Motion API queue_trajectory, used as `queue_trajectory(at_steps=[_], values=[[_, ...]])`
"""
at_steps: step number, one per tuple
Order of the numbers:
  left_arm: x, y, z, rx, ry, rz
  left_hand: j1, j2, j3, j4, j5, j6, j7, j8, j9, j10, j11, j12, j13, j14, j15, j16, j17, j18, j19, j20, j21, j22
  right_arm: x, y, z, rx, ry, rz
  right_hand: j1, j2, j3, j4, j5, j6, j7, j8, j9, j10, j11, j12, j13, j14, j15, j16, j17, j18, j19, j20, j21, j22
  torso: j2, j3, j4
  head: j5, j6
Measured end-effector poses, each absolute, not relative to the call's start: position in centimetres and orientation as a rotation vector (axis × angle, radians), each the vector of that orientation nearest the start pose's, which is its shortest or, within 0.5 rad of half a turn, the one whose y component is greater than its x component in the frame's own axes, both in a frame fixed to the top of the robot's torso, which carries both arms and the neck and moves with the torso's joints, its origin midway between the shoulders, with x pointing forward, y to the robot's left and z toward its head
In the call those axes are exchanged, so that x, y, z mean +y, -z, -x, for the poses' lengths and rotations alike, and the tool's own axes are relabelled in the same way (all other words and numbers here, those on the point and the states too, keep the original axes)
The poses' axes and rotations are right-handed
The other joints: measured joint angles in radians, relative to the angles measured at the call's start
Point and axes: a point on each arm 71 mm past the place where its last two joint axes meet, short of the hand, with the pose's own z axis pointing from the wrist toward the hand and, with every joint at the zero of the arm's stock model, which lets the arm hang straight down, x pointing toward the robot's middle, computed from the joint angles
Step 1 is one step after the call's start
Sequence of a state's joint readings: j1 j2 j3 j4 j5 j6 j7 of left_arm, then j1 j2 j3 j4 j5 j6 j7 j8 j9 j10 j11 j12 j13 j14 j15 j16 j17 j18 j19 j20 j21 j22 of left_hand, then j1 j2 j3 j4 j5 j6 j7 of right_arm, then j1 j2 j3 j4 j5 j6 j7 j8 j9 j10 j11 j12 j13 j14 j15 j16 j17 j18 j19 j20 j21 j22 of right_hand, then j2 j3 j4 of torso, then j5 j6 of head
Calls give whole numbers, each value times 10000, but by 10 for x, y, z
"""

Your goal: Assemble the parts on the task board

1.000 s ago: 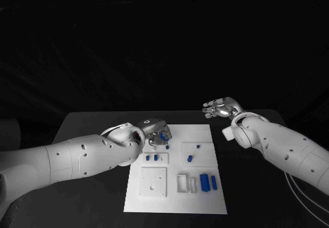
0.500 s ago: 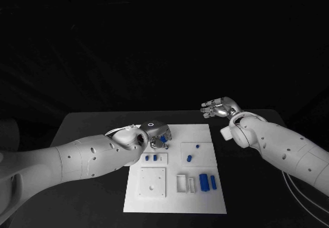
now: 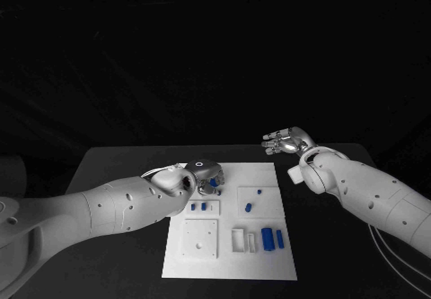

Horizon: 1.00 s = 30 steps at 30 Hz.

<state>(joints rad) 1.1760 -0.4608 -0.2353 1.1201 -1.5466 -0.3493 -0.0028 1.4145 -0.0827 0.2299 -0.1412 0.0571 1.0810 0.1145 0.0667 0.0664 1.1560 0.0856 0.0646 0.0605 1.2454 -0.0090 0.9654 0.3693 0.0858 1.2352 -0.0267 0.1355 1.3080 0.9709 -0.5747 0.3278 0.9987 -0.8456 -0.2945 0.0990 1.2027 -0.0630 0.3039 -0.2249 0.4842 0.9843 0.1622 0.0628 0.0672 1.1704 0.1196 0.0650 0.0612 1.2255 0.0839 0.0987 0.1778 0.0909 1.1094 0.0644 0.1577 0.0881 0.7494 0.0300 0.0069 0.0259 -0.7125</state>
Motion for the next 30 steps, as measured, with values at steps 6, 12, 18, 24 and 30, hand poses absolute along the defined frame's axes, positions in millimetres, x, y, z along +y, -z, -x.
queue_trajectory(at_steps=[6,12,18,24,30], values=[[112,284,-510,17375,6103,-4503,0,0,196,-140,0,-1,-1,0,0,0,0,0,0,0,0,98,3,-1,0,0,268,-1,-241,235,-562,15483,-9579,-7543,0,0,0,0,0,0,0,0,0,0,0,0,0,0,0,0,1,0,0,0,0,0,12,-5,-17,-13,8],[113,288,-511,17448,6113,-4526,0,0,197,-140,0,-1,-1,0,1,0,0,0,0,0,0,98,2,-2,0,0,306,-2,-241,235,-562,15485,-9585,-7540,0,0,0,0,0,0,-1,0,0,0,0,0,0,0,0,0,1,1,0,0,0,0,18,-5,-25,-30,-23],[112,292,-511,17519,6150,-4544,-42,42,295,-185,0,-1,-1,0,1,68,-5,0,1,0,0,177,17,-6,-41,-40,472,-3,-241,235,-562,15487,-9592,-7537,0,0,0,0,0,0,-1,0,0,0,0,0,0,1,0,0,-59,0,38,36,-70,-54,17,-5,-21,-36,-32],[112,297,-510,17643,6144,-4538,-109,108,435,-198,0,95,48,0,2,141,-6,0,1,-1,0,252,16,-12,-127,-62,694,-3,-240,235,-562,15490,-9604,-7534,1,0,0,0,0,1,-1,0,0,0,0,0,0,1,-1,0,-59,0,38,36,-69,-54,13,-6,-22,-44,-30],[112,300,-510,17773,6156,-4532,-154,154,468,-165,40,99,42,0,2,217,-71,0,0,35,-35,252,15,-10,-133,-56,768,-4,-240,235,-562,15491,-9611,-7531,1,0,0,0,0,1,-1,0,0,0,0,0,0,1,-1,0,-59,-1,37,36,-70,-54,13,-5,-23,-43,-29]])
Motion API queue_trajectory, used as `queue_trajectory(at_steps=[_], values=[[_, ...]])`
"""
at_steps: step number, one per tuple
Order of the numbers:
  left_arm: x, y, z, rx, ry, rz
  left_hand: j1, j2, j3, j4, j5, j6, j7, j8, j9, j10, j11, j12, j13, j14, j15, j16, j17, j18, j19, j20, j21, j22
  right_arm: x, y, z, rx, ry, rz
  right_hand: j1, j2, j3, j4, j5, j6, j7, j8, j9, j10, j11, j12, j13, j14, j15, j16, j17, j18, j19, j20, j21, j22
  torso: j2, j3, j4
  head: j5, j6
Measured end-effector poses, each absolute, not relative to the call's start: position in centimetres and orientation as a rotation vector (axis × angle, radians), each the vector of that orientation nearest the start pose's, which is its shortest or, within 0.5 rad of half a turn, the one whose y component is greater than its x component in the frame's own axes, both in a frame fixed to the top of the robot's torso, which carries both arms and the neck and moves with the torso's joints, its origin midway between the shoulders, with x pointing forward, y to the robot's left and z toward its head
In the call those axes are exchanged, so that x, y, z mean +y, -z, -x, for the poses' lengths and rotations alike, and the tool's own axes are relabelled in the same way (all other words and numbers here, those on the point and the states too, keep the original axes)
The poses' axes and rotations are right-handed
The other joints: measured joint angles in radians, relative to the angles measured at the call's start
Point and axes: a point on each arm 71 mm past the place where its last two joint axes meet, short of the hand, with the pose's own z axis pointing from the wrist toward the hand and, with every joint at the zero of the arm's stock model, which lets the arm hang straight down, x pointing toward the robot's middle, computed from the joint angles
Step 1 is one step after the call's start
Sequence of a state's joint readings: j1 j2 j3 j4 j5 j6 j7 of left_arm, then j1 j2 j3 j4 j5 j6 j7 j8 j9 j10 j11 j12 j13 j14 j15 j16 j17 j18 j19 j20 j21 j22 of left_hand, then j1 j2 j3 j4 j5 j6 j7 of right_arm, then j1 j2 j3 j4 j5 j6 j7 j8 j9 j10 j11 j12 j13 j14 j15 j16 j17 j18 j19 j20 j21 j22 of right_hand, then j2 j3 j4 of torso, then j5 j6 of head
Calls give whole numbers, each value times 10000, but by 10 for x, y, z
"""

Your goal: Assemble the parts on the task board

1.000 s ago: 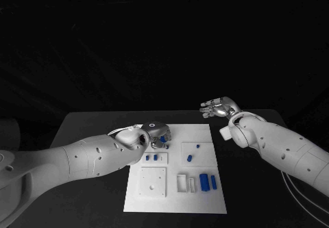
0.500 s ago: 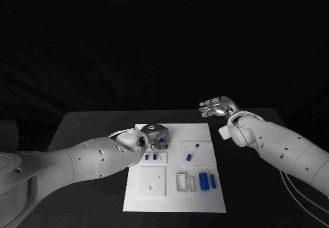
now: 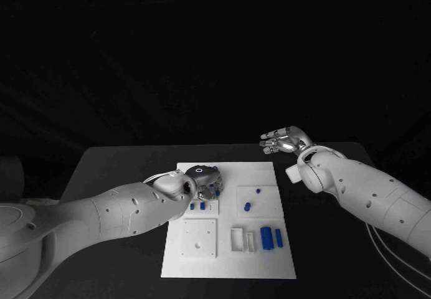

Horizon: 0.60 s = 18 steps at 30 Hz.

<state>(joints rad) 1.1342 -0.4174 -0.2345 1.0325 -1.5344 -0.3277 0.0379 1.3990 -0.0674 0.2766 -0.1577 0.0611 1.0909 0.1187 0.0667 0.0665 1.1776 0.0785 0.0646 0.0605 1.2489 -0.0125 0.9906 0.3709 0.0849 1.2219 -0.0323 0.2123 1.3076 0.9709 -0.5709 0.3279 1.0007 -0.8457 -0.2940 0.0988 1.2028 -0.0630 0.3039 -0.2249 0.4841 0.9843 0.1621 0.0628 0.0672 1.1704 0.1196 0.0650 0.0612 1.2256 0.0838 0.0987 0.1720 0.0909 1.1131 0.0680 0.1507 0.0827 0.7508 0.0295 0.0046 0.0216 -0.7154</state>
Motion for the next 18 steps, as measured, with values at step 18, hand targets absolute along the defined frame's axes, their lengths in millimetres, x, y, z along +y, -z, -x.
queue_trajectory(at_steps=[18], values=[[110,300,-513,17974,6243,-4400,-96,333,-3,225,-1,513,-153,0,13,589,-198,0,-18,71,-71,0,-14,6,-71,1,55,-2,-238,234,-562,15501,-9659,-7502,0,0,1,0,0,0,0,0,0,-1,-1,0,0,0,0,0,-19,0,-1,0,0,-15,-5,10,0,-11,-10]])
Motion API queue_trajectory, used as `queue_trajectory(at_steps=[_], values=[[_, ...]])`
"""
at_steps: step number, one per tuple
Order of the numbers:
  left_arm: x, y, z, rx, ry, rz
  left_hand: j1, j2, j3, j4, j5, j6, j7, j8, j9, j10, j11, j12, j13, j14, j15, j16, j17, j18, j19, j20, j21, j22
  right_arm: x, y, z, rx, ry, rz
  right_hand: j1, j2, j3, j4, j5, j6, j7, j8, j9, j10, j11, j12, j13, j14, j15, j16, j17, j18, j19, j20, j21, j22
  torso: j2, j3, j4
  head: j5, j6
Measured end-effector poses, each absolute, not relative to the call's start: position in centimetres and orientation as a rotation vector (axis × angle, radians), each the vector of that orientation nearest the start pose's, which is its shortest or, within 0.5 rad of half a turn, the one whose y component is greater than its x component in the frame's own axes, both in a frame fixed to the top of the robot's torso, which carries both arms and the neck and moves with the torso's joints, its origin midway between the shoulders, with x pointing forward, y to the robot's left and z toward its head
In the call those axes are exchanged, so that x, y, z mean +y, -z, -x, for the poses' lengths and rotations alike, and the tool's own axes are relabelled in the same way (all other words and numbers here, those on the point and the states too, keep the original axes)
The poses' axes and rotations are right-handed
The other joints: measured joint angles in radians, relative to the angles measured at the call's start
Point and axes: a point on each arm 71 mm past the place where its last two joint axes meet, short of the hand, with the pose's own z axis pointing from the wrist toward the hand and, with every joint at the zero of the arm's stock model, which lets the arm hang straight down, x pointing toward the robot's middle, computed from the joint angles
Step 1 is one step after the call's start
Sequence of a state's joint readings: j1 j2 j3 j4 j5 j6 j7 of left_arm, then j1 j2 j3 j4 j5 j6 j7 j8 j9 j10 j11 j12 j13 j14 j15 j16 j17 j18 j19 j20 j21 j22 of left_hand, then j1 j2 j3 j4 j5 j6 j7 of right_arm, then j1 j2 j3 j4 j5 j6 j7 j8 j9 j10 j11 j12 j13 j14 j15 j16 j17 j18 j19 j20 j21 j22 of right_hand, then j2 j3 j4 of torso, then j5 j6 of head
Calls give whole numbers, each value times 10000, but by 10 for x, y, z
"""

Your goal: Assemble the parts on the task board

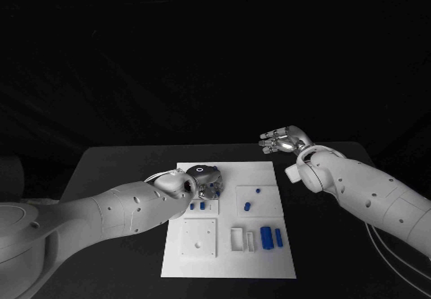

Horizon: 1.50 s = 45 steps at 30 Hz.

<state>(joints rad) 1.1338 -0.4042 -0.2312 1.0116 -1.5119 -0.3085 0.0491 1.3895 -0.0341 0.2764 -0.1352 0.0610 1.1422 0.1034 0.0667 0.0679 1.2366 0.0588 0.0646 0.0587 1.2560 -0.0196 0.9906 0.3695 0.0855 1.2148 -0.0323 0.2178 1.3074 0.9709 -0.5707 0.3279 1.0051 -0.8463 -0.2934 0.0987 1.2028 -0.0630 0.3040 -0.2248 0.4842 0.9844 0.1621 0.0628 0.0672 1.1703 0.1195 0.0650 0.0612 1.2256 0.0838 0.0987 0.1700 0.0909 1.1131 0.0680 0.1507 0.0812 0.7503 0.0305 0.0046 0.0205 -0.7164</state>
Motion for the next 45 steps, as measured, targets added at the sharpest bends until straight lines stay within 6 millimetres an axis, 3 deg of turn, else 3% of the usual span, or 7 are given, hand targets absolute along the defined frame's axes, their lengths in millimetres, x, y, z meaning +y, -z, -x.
queue_trajectory(at_steps=[4,8,18,27,37,45], values=[[110,301,-513,18079,6326,-4267,9,257,-97,151,-1,457,-117,-23,48,462,-138,-21,-2,149,-149,108,26,-1,113,-112,0,0,-238,234,-562,15506,-9657,-7503,0,0,27,27,0,0,0,0,0,-35,-35,0,0,0,0,0,0,0,0,0,0,0,0,1,0,7,4],[112,301,-513,18150,6383,-4090,133,397,-304,51,-19,808,-168,-56,105,770,-275,-60,-3,335,-262,233,111,-11,255,-253,-1,-1,-238,234,-562,15509,-9656,-7502,0,0,27,27,0,0,0,0,0,-35,-35,0,0,0,0,0,0,1,0,0,0,0,0,1,3,2,14],[116,302,-513,18249,6552,-3712,274,622,-587,-270,8,848,-178,-55,144,787,-289,-90,0,487,-270,234,186,-75,290,-288,134,5,-239,234,-562,15513,-9646,-7501,-40,40,55,55,0,0,0,0,0,-35,-35,0,0,0,0,0,-9,0,0,0,0,1,1,1,6,-9,36],[124,300,-509,18234,6812,-3399,259,637,-604,-391,47,851,-181,-55,108,785,-288,-53,18,528,-305,234,190,-77,290,-287,204,19,-241,234,-561,15512,-9623,-7500,-39,39,55,55,0,0,0,0,0,-35,-35,0,0,-2,2,0,-8,0,0,0,0,0,0,-7,12,-2,47],[134,276,-509,17776,7364,-2619,259,636,-605,-391,45,850,-181,-56,92,783,-287,-52,18,571,-285,192,189,-79,290,-287,220,17,-245,234,-561,15499,-9543,-7513,-39,39,97,97,0,0,0,0,0,-34,-35,0,0,-36,34,0,-8,0,0,-1,-39,-9,-4,-7,23,-10,57],[153,262,-509,17666,7358,-2180,262,632,-618,-432,37,850,-181,-57,76,781,-286,-52,14,572,-284,192,200,-79,290,-287,220,16,-249,234,-561,15488,-9480,-7524,-39,39,97,97,0,0,0,0,0,-34,-35,0,0,-36,34,0,-7,-1,-1,-1,-39,-9,-5,-7,24,-15,42]])
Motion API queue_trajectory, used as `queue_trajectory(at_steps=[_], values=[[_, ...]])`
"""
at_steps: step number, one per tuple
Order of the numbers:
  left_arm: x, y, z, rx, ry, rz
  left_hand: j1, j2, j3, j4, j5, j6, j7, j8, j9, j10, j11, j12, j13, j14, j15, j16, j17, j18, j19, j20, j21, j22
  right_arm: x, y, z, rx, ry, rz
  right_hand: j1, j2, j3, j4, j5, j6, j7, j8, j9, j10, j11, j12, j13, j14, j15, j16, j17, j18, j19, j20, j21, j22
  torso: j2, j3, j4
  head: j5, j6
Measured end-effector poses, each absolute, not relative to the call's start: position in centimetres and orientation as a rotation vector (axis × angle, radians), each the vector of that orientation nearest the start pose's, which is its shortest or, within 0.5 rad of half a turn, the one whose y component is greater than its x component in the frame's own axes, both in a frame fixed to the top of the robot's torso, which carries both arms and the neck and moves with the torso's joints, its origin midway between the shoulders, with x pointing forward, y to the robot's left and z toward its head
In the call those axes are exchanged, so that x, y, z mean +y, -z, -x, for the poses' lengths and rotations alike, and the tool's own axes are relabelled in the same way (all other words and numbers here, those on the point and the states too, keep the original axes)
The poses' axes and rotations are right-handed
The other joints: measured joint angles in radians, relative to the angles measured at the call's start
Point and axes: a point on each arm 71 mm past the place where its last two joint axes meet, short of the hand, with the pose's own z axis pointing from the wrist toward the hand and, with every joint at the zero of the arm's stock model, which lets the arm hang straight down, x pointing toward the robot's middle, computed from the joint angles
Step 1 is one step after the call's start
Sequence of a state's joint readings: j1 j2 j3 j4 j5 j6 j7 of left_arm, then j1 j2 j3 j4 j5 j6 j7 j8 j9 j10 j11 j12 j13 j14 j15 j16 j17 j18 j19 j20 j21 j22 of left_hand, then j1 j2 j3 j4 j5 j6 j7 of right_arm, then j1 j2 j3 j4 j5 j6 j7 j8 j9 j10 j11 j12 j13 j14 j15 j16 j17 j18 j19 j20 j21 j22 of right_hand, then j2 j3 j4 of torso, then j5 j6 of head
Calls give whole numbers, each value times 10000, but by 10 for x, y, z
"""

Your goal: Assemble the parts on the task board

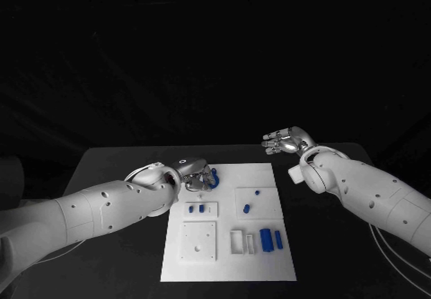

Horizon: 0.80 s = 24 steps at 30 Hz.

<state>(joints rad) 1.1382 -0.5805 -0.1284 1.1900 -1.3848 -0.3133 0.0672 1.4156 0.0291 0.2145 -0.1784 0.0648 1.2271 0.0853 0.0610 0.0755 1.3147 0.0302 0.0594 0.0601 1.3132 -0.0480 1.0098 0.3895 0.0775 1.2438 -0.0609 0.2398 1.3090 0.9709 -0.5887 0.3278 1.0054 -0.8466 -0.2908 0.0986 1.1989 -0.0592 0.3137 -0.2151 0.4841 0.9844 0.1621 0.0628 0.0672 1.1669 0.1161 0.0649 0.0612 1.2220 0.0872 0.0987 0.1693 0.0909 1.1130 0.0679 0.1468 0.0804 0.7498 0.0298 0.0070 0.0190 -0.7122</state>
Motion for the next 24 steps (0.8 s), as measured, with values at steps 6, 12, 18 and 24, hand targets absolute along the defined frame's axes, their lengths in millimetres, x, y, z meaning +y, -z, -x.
queue_trajectory(at_steps=[6,12,18,24], values=[[170,260,-510,17758,7124,-1937,0,-1,12,-12,-1,26,26,-1,-14,-1,0,-3,-9,0,0,-4,0,0,0,0,0,-1,-251,234,-561,15482,-9424,-7538,0,0,0,0,0,0,0,0,0,0,0,0,0,0,0,0,0,1,0,0,0,0,1,0,5,-23,-29],[182,260,-510,17881,6923,-1774,0,-2,11,-12,-2,35,37,-3,-22,-2,1,-5,-16,0,1,-38,-1,-1,0,0,0,-2,-252,236,-560,15513,-9401,-7563,0,0,0,0,0,0,0,0,0,0,0,0,0,0,0,0,0,1,0,0,0,1,4,-4,6,4,-56],[189,262,-512,18005,6735,-1673,-1,-3,11,-12,-3,35,37,-8,-18,-3,1,-6,-9,-1,1,-38,-2,-9,-37,-36,0,-3,-253,237,-560,15519,-9388,-7570,1,0,28,28,0,0,0,0,0,0,0,0,0,0,0,0,1,0,0,0,0,1,7,-6,-1,55,-75],[194,267,-513,18146,6568,-1622,-3,-6,11,-12,2,34,37,-39,-17,-4,1,-7,-6,-1,1,-38,0,-9,-37,-36,39,-3,-253,237,-560,15523,-9389,-7571,0,0,28,28,0,0,0,0,0,0,0,0,0,0,0,0,1,0,0,0,0,1,9,-7,-12,78,-90]])
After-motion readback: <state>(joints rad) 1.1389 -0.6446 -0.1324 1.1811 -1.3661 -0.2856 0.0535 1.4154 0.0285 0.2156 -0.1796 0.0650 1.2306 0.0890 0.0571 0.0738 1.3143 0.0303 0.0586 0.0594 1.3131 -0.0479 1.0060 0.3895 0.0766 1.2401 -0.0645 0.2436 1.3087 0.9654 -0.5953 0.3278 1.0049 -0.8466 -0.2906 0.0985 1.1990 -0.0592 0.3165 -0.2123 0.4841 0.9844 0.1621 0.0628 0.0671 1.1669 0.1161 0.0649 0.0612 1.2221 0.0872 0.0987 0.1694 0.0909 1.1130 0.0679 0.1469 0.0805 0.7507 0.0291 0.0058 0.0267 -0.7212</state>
